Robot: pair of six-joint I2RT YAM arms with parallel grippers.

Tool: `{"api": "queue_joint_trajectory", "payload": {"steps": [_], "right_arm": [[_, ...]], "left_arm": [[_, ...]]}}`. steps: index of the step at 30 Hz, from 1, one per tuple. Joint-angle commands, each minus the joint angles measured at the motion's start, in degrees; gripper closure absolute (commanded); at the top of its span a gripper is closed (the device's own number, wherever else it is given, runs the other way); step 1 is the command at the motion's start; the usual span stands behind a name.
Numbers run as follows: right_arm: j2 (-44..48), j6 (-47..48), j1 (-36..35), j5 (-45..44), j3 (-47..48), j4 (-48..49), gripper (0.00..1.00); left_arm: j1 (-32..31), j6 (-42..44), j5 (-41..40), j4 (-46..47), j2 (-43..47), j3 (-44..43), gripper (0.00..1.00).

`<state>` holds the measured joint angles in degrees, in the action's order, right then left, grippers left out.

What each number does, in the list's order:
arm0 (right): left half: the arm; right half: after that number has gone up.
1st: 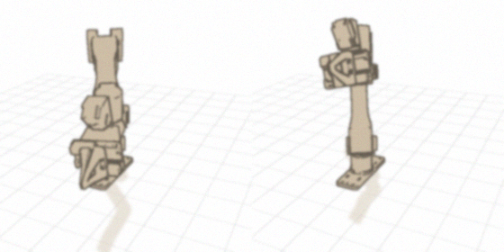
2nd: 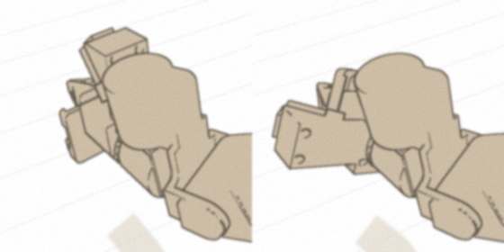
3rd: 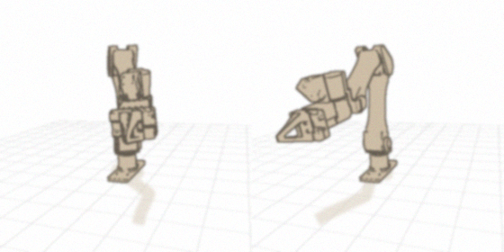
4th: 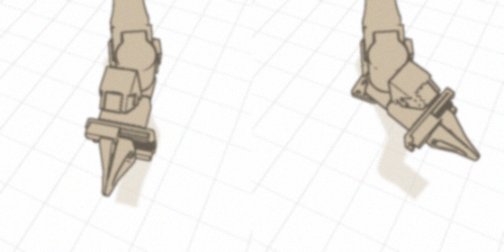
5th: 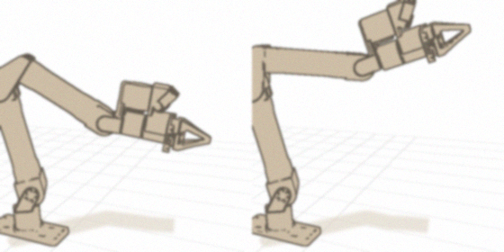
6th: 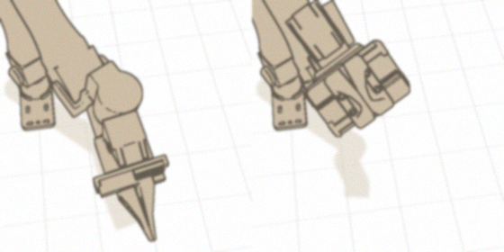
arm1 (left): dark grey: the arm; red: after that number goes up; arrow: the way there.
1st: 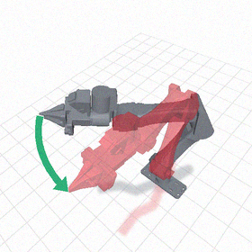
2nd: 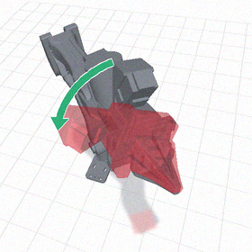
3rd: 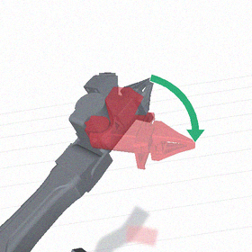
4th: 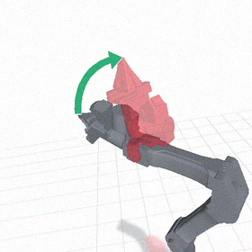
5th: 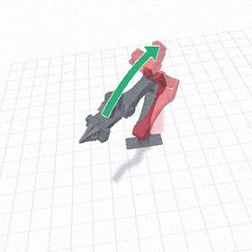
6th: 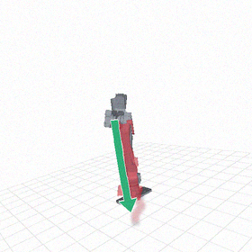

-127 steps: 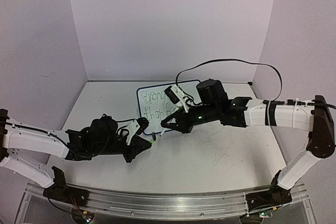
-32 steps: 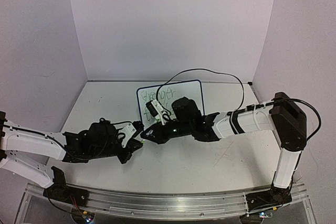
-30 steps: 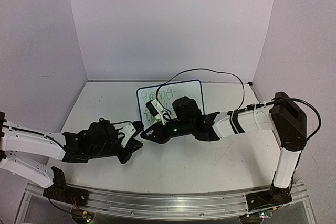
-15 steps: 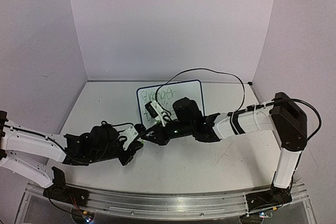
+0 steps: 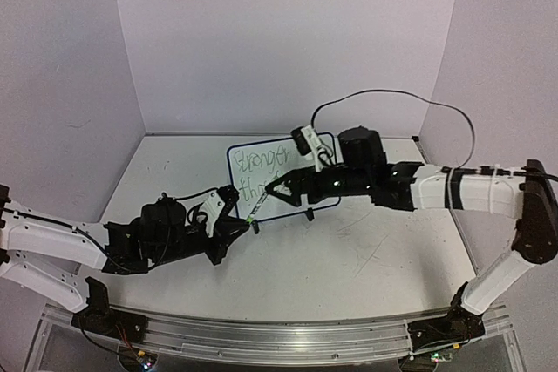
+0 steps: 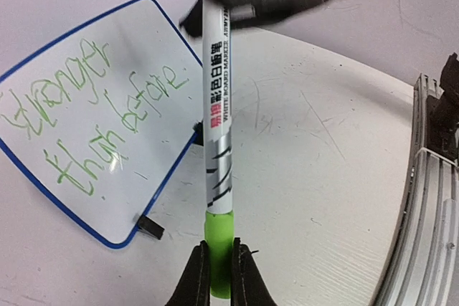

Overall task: Write a sentence on the whiteboard
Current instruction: Insert the whiteboard marker without the cap into the pen cap, then put down the whiteboard marker at the center of the board.

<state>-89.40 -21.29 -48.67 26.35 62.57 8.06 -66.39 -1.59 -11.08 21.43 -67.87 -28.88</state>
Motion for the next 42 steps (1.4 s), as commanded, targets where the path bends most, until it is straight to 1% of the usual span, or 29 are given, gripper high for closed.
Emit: {"api": "queue_joint_trajectory", "payload": {"steps": [1, 4, 6, 8, 10, 13, 15, 18, 20, 22, 27, 29, 30, 32, 33, 35, 40, 41, 42], "right_arm": [[12.8, 6.0, 7.3, -22.1, 0.9, -15.5, 0.03], [21.3, 11.7, 8.1, -34.3, 0.8, -18.7, 0.02], [25.0, 15.1, 8.1, -39.5, 0.7, -19.5, 0.02], [27.8, 17.4, 8.1, -42.9, -0.1, -19.8, 0.02], [29.2, 18.6, 8.1, -44.6, -0.8, -20.4, 0.02], [31.5, 18.9, 8.1, -45.6, -2.1, -21.3, 0.02], [33.6, 19.1, 8.1, -46.1, -3.0, -21.5, 0.02], [36.2, 20.2, 8.1, -45.9, -3.7, -21.6, 0.02], [37.6, 20.7, 8.1, -45.9, -3.9, -21.6, 0.02], [38.9, 20.8, 8.1, -46.4, -4.0, -21.6, 0.02], [40.0, 22.4, 8.1, -46.9, -4.1, -21.6, 0.02], [40.0, 22.8, 8.1, -46.9, -4.0, -21.6, 0.02], [40.0, 22.9, 8.1, -47.0, -3.8, -21.6, 0.02], [40.0, 23.1, 8.1, -47.0, -3.4, -21.6, 0.02], [40.0, 23.2, 8.1, -46.9, -3.1, -21.6, 0.02], [40.0, 23.5, 8.1, -47.7, -2.4, -21.8, 0.02], [41.0, 25.0, 8.1, -49.5, 0.8, -23.1, 0.02], [41.3, 25.5, 8.1, -49.7, 1.7, -23.3, 0.02], [41.6, 26.0, 8.1, -50.0, 2.6, -23.6, 0.02]], "left_arm": [[0.0, -7.4, 6.9, -3.8, -3.3, -3.0, 1.00], [0.5, -10.4, 11.5, -7.1, -10.8, -8.8, 1.00], [0.5, -11.7, 15.6, -10.2, -17.7, -14.9, 1.00], [0.2, -12.6, 18.3, -14.1, -25.7, -22.8, 1.00], [-0.3, -12.7, 20.1, -16.0, -31.3, -28.2, 1.00], [-0.7, -12.2, 20.6, -20.0, -39.3, -36.0, 1.00], [-1.1, -12.0, 20.3, -24.0, -44.0, -42.6, 1.00], [-2.0, -12.8, 20.1, -31.6, -53.7, -53.9, 1.00], [-2.3, -13.3, 19.9, -35.3, -57.9, -58.3, 0.98], [-2.5, -13.5, 19.1, -37.7, -60.3, -61.0, 0.97], [-3.5, -12.5, 18.4, -39.7, -61.0, -62.1, 0.94], [-3.5, -12.5, 16.7, -41.5, -60.7, -63.0, 0.91], [-3.5, -12.4, 15.2, -41.7, -59.5, -62.8, 0.86], [-3.2, -12.0, 12.2, -42.0, -56.5, -62.4, 0.71], [-2.9, -11.9, 11.6, -42.3, -54.7, -62.4, 0.66], [-2.4, -11.6, 8.8, -43.1, -51.5, -62.6, 0.58], [0.1, -10.6, 6.6, -43.2, -40.2, -62.7, 0.48], [0.9, -10.3, 6.8, -43.2, -37.5, -62.9, 0.43], [2.2, -10.0, 6.5, -43.5, -34.5, -63.2, 0.36]]}}
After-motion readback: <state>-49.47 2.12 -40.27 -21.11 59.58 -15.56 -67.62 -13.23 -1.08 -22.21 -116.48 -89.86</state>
